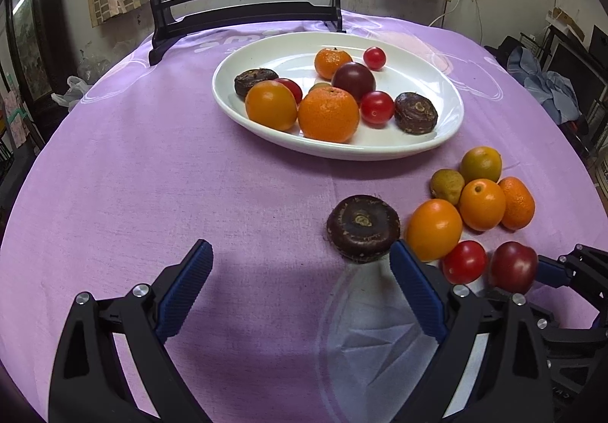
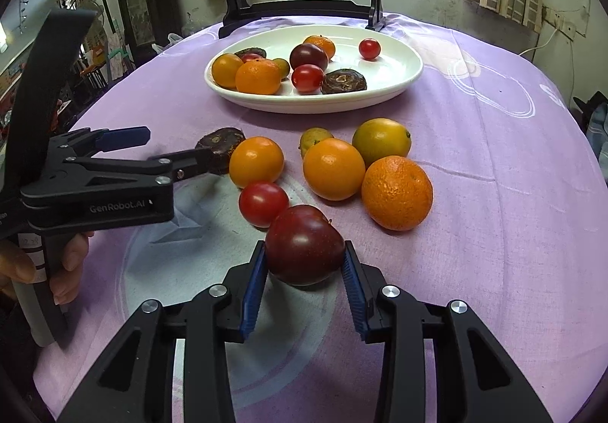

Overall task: Organize fruits
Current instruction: 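Grasp a dark-red tomato with the right tool while the left tool grasps a brown dried fruit, then lower the dark-red tomato and dried fruit onto the plate and open both tools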

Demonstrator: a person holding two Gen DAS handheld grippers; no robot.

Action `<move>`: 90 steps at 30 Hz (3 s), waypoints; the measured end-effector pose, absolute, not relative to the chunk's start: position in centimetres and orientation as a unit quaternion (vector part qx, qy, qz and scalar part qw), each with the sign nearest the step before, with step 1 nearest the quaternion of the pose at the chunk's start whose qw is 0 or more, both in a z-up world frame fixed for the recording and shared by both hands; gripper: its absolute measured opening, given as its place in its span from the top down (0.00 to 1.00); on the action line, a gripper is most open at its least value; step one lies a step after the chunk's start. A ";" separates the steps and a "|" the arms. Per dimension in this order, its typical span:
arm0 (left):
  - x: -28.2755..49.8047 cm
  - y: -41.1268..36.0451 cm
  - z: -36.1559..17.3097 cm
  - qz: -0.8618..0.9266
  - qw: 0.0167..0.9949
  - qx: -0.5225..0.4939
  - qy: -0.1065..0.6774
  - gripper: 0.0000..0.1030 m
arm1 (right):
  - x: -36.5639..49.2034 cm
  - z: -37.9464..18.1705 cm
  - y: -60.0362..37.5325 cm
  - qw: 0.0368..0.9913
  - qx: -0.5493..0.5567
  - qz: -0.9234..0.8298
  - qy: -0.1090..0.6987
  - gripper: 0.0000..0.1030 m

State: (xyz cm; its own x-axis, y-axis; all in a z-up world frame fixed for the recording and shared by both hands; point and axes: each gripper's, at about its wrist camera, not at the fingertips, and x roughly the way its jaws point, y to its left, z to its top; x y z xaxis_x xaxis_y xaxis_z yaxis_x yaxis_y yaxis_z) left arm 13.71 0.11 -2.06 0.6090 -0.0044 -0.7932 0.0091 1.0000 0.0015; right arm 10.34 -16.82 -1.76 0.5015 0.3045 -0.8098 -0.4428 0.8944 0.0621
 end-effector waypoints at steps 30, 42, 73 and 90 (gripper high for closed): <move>15.0 -2.3 -3.0 -0.044 0.893 0.016 0.448 0.58 | 9.9 -1.2 -16.5 0.867 -0.080 0.223 0.439 0.61; 13.3 -0.4 0.1 -0.042 0.910 -0.021 0.412 0.58 | 9.9 1.3 -17.3 0.888 -0.049 0.222 0.399 0.62; 25.1 2.4 2.0 0.023 0.901 -0.045 0.431 0.58 | 21.8 0.6 -10.7 0.878 -0.098 0.196 0.425 0.61; 21.5 1.8 3.1 0.025 0.907 -0.044 0.418 0.26 | 18.6 2.1 -14.4 0.888 -0.054 0.201 0.411 0.43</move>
